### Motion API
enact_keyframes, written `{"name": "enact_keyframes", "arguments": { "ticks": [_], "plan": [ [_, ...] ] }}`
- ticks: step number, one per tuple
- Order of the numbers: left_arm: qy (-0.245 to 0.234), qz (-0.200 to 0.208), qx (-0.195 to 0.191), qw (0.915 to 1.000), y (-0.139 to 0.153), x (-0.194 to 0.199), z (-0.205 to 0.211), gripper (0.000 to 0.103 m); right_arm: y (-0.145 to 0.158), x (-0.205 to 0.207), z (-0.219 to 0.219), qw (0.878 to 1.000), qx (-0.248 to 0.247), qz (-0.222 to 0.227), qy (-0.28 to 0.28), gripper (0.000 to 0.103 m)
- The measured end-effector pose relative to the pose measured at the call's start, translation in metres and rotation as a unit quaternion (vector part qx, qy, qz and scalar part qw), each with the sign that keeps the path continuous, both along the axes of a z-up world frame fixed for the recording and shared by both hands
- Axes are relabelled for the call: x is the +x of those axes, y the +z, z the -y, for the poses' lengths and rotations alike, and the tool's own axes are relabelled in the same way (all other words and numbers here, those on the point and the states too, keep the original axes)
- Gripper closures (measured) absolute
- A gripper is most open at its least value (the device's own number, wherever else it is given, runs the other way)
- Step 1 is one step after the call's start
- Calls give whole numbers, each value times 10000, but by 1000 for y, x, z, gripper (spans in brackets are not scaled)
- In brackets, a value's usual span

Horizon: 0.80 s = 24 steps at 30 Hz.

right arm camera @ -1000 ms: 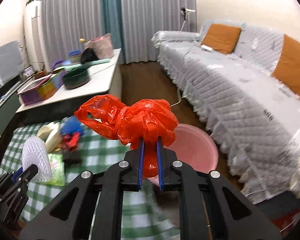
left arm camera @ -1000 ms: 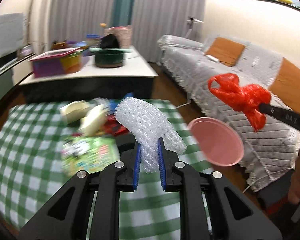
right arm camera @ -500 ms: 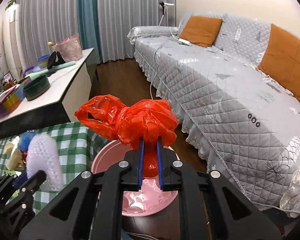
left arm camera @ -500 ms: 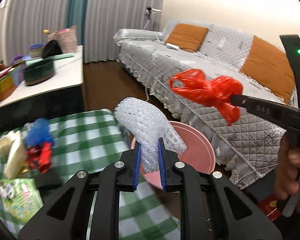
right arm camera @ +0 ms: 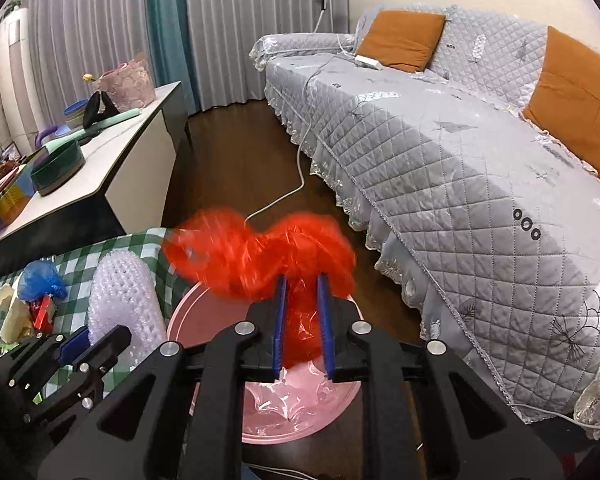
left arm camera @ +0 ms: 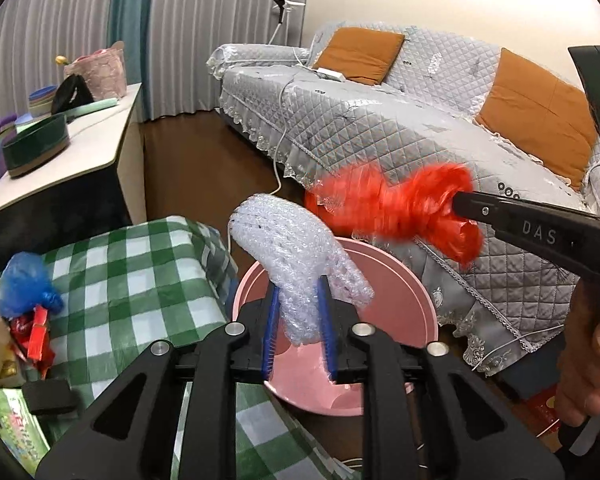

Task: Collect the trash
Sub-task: 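Carry the foam net and red bag with both tools over the pink bin, then open both tools to drop the foam net and red bag into the bin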

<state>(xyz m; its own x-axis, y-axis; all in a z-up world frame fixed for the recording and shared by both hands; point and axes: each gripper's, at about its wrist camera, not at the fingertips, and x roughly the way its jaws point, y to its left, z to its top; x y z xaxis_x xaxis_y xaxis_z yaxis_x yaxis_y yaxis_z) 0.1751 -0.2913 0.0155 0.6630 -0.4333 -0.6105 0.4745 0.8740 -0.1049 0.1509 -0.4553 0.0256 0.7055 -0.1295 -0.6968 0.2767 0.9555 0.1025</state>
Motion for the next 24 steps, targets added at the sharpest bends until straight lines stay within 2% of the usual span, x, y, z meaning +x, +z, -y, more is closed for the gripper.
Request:
{"name": "enact_keyframes", "arguments": {
  "ticks": [1, 2, 3, 13, 24],
  "plan": [
    [-9, 5, 37, 10000, 0, 2, 2, 55, 0, 1, 2, 10000, 42, 9, -34, 71],
    [13, 29, 62, 10000, 0, 3, 3, 41, 0, 1, 4, 10000, 62, 11, -70, 59],
    [42, 52, 77, 9999, 0, 3, 2, 41, 0, 1, 5, 9999, 57, 8, -118, 53],
    [84, 41, 4, 10000, 6, -3, -12, 41, 7, -1, -4, 9999, -9, 137, -62, 53],
    [326, 173, -59, 9993, 30, -28, -52, 41, 37, -15, -26, 9971, -66, 753, 9, 53]
  ]
}}
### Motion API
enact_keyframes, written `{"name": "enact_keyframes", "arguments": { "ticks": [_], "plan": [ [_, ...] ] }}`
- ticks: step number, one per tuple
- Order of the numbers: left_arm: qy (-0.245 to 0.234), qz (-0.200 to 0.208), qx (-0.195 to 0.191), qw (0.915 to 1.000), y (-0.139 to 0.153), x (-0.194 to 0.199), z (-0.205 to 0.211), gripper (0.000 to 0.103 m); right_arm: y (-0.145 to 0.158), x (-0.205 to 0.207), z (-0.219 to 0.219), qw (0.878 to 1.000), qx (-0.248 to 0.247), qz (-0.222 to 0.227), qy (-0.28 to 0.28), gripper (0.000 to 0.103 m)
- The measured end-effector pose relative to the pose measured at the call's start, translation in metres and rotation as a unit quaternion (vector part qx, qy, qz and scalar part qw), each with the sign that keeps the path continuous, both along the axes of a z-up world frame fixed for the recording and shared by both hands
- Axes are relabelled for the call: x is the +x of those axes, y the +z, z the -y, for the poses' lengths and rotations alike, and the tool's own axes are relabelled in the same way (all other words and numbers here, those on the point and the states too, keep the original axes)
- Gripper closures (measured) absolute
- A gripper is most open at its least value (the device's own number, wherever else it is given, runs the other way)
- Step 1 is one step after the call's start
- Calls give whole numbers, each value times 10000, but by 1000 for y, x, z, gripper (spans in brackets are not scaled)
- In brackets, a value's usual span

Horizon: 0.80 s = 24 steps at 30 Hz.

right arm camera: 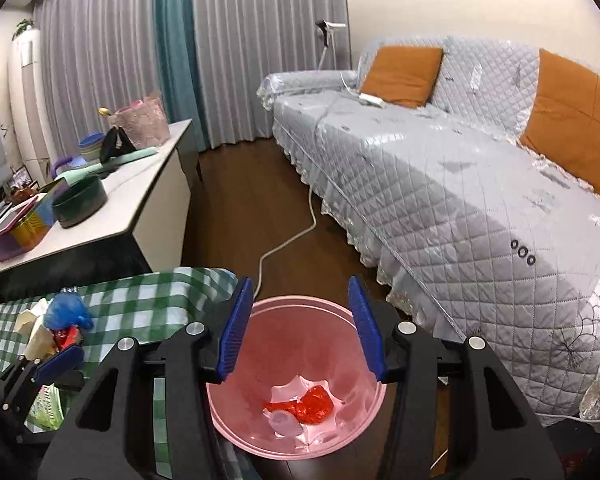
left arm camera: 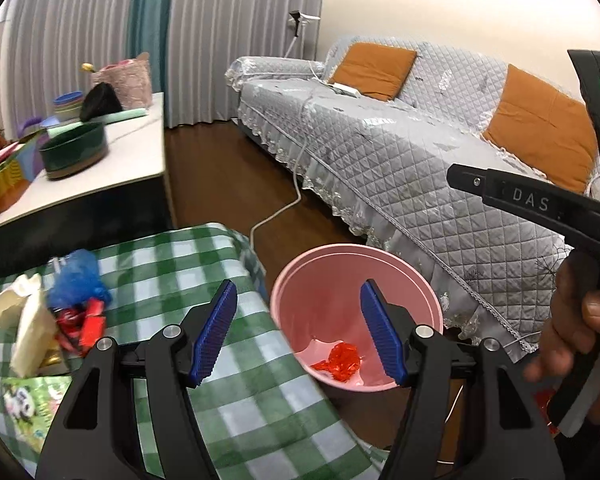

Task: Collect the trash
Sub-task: 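Open both tools to drop the foam net and red bag into the bin, then move both open tools back over the table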

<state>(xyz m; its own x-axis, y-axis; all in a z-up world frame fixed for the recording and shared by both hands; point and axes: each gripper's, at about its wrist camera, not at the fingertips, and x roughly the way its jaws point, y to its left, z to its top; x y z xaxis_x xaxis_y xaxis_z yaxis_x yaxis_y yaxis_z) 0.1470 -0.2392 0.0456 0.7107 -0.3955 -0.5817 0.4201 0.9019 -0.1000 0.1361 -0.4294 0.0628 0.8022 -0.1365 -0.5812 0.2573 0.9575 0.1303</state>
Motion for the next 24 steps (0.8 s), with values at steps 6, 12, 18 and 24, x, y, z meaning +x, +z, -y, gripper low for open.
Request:
{"name": "enact_keyframes", "arguments": {
  "ticks": [6, 12, 18, 24],
  "plan": [
    [255, 61, -74, 9996, 19, -15, -43, 41, 19, -5, -30, 9994, 124, 115, 299, 53],
    [571, 101, -163, 9982, 39, -31, -102, 44, 44, -13, -79, 9964, 247, 285, 754, 53],
    [899, 207, -71, 9957, 48, -47, -166, 51, 45, -14, -131, 9906, 405, 308, 1271, 53],
    [1396, 132, -54, 9901, 26, -53, -223, 61, 18, -5, -171, 9836, 519, 0, 1726, 54]
  ]
}}
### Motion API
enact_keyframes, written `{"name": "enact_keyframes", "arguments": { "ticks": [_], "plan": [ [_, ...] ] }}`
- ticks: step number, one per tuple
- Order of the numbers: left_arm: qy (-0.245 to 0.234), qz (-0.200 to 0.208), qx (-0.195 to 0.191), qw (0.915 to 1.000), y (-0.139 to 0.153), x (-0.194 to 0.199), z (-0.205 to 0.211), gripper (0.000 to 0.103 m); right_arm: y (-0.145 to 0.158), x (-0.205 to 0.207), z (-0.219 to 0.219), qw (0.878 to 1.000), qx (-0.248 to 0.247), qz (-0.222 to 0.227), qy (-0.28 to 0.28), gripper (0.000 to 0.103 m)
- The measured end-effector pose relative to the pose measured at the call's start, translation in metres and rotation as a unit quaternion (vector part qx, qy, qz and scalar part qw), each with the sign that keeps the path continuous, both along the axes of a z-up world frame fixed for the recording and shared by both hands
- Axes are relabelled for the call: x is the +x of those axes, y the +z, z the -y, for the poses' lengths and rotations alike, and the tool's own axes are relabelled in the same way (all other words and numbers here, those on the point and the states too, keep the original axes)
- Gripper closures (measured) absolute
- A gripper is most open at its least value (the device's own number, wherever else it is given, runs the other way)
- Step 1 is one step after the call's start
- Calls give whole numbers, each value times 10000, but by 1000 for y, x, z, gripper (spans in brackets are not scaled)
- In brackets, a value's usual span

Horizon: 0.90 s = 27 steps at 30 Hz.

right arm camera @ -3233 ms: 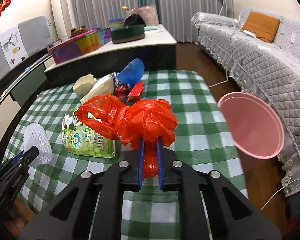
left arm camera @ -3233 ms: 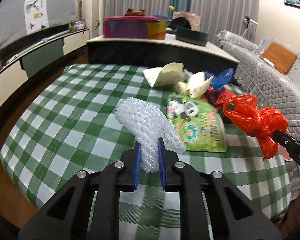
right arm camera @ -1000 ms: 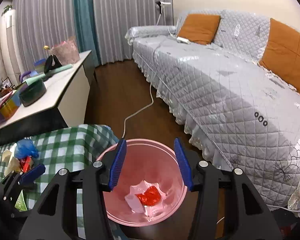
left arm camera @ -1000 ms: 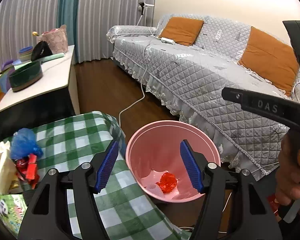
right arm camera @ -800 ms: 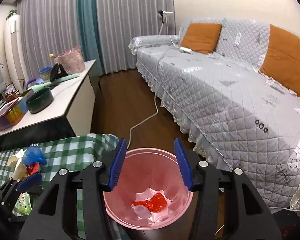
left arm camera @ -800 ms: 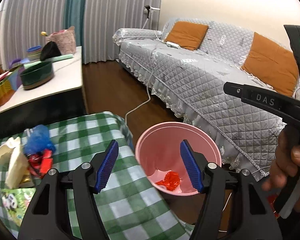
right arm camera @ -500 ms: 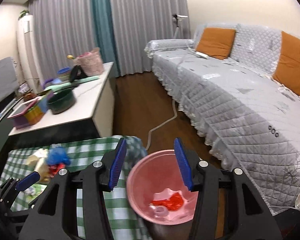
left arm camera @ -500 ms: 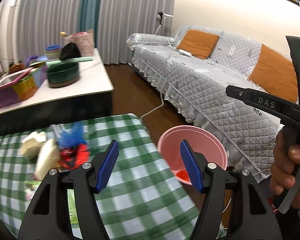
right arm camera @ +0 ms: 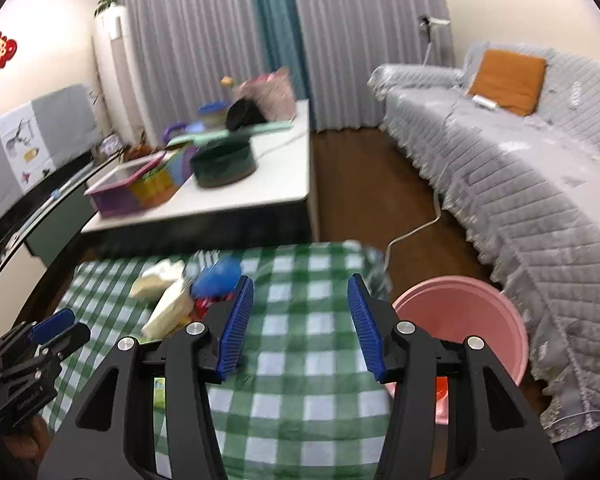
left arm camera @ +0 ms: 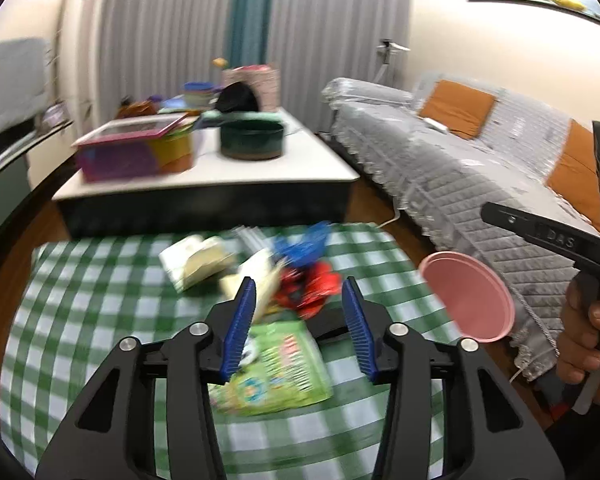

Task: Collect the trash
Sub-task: 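Move both open tools back over the table, then grasp the green panda-print snack bag with the left tool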

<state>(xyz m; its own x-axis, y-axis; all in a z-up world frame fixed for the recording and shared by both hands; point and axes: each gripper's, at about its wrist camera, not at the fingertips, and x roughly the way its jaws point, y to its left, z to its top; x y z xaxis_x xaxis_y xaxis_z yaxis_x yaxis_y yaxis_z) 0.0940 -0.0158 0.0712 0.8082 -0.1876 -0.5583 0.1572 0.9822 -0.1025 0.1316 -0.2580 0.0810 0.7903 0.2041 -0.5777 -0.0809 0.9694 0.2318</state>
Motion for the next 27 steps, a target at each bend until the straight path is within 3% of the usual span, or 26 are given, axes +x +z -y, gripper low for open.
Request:
{"name": "enact_keyframes", "arguments": {
  "ticks": [5, 10, 22, 27],
  "plan": [
    [154, -3, 23, 9999, -24, -3, -15, 62, -17, 8, -22, 9996, -75, -154, 243, 54],
    [-119, -170, 251, 9995, -49, 2, -9, 62, -17, 16, -26, 9995, 115, -203, 217, 54],
    [172, -569, 126, 9982, -79, 19, -27, 62, -29, 40, -38, 9985, 258, -333, 346, 54],
    [364, -750, 56, 9965, -89, 26, -39, 54, -33, 50, -47, 9979, 272, -370, 452, 54]
  ]
}}
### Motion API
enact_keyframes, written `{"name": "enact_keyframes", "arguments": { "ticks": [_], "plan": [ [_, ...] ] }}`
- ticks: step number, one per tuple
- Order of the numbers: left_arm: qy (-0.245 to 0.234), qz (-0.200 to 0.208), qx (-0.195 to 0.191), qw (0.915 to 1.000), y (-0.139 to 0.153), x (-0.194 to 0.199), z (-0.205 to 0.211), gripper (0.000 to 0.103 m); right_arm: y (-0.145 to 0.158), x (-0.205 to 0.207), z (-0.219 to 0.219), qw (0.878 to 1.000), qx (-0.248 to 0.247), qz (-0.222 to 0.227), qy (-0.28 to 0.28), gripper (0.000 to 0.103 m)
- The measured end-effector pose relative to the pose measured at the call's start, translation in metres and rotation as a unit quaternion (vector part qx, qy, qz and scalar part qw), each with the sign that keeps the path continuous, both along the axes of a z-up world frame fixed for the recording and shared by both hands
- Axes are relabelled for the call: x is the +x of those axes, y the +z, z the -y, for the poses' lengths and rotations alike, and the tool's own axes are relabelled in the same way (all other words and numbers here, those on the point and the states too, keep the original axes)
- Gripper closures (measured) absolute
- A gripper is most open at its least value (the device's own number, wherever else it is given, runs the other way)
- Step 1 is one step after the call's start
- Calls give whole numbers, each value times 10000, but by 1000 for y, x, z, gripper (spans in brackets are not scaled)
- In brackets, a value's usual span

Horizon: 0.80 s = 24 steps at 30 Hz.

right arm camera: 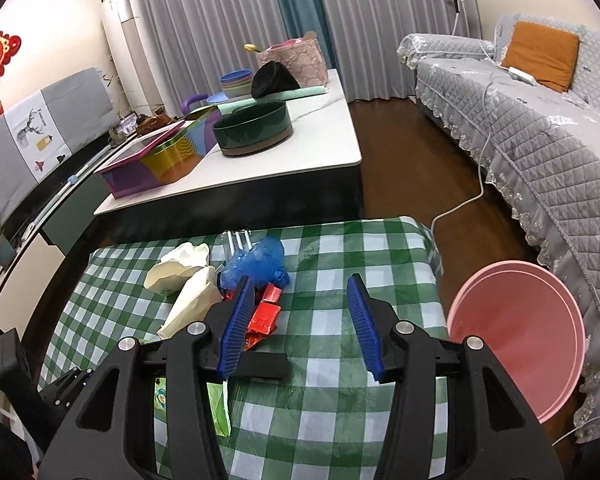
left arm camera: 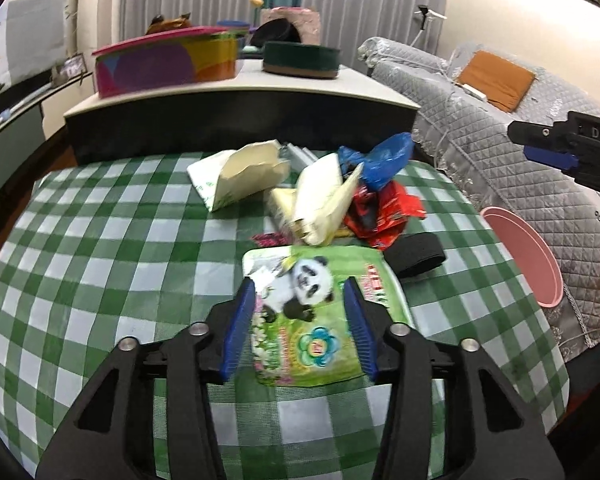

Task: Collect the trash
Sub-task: 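Grasp the green panda-print snack bag with the left tool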

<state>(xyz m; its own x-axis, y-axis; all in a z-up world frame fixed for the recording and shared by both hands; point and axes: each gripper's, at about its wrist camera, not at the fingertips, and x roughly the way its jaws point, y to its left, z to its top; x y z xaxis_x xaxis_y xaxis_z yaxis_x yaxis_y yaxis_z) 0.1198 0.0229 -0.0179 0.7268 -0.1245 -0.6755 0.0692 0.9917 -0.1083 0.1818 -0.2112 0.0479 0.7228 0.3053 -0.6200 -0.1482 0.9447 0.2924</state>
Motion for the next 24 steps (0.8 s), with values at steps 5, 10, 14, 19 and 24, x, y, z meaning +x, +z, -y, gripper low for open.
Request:
{"name": "enact_keyframes", "arguments": {
  "ticks": [5, 10, 14, 19, 24],
  "plan": [
    [79, -86, -47, 9999, -8, 5, -10, 51, -11, 10, -4, 9999, 30, -136, 53, 54],
    [164, -182, -281, 9993, -14, 6, -24, 51, -29, 18, -5, 9991, 106, -402, 81, 52],
    [80, -251, -344, 9991, -20, 7, -27, 51, -49, 22, -7, 9974, 69, -698, 156, 46],
    [19, -351, -599, 9976, -23, 14, -28, 51, -71, 26, -10, 9928, 262, -1118, 330, 42],
    [-110, -426, -585, 9973, -27, 16, -23, 52, -81, 28, -22, 9889, 354, -1304, 620, 36]
  ]
}}
